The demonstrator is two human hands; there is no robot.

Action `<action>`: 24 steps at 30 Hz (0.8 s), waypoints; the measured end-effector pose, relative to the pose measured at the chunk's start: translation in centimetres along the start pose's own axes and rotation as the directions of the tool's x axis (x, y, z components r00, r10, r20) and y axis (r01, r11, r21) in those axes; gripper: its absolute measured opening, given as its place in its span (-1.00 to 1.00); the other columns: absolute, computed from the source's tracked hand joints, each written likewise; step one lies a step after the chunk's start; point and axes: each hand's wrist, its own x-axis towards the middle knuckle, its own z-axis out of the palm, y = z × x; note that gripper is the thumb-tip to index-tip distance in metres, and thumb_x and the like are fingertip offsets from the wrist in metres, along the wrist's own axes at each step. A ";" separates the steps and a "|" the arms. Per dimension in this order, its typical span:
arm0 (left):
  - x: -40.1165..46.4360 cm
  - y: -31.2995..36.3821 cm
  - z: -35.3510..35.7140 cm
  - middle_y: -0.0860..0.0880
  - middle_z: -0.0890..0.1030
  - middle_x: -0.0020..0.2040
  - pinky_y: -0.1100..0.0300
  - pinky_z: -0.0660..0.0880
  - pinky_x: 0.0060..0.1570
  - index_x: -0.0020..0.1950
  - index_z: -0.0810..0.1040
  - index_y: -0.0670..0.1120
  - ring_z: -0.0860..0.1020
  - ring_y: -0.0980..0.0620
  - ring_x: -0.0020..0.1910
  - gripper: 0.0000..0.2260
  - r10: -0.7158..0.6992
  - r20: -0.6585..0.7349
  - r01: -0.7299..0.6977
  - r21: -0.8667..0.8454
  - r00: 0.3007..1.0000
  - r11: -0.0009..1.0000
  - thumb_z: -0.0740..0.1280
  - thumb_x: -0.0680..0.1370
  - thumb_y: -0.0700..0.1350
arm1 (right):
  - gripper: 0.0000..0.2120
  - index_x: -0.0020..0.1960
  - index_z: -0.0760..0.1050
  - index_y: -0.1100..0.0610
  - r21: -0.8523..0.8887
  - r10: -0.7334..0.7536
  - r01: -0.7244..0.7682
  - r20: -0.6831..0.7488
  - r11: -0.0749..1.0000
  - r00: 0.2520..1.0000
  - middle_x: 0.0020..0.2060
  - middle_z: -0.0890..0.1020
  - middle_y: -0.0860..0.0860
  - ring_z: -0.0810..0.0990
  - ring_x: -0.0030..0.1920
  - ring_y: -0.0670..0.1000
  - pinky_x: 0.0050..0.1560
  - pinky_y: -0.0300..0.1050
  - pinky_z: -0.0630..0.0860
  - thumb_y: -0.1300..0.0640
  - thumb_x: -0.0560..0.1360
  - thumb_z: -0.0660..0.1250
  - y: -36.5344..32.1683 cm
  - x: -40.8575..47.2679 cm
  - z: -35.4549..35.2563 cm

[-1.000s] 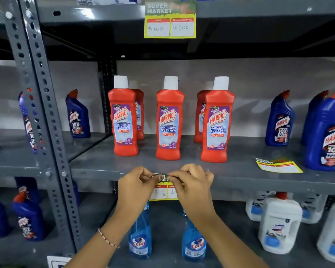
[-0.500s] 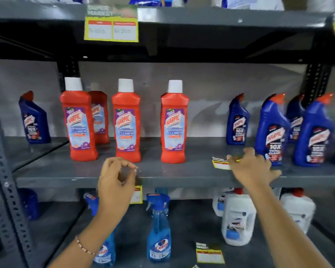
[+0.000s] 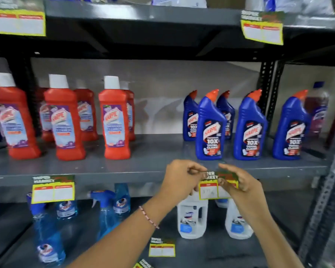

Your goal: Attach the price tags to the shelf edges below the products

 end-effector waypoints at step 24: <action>2.3 -0.2 8.8 0.02 0.49 -0.40 0.08 0.51 -0.41 -0.17 0.31 -0.03 0.52 -0.04 -0.40 -0.77 0.353 -0.114 -0.220 0.597 0.929 0.772 0.38 0.49 -0.07 | -0.75 -0.10 0.42 0.03 -0.256 -0.116 -0.029 -0.535 0.966 0.837 -0.14 0.53 -0.02 0.48 -0.09 0.07 -0.06 0.09 0.39 0.09 0.39 0.50 7.9 3.2 -4.5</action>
